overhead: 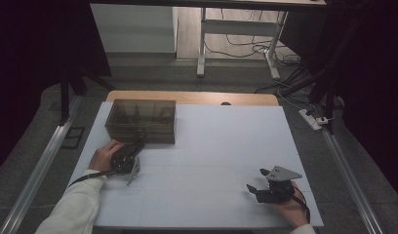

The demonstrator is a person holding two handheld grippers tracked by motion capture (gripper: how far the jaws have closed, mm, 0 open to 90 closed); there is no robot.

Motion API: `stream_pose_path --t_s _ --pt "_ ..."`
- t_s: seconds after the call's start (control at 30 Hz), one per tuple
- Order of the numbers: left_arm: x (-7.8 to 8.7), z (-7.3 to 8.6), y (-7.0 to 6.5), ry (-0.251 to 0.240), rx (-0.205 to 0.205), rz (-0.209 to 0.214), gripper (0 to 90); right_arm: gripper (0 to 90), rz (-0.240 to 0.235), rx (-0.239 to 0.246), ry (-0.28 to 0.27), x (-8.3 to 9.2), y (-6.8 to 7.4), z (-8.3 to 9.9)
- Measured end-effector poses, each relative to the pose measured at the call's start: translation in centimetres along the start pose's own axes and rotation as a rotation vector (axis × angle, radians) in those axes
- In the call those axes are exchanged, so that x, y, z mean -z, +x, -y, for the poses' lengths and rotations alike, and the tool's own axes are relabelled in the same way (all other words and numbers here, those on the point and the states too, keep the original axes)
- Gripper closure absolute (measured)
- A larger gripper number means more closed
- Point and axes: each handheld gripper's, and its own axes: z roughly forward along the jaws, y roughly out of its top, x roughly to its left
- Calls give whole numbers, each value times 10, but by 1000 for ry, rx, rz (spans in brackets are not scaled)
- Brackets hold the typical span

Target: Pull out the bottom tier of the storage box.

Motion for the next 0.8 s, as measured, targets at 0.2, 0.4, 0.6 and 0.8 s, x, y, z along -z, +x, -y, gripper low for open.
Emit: stream_pose_path --t_s 0.2,0.4,0.6,0.8 --pt "0 0 1 0 14 8 767 212 0 -1 2 0 1 0" --pt "0 0 2 1 22 20 748 212 6 6 5 0 1 -1" --pt "0 0 2 6 1 7 774 212 -2 1 2 0 2 -2" --pt "1 0 2 2 0 -7 793 212 -2 3 1 0 2 -1"
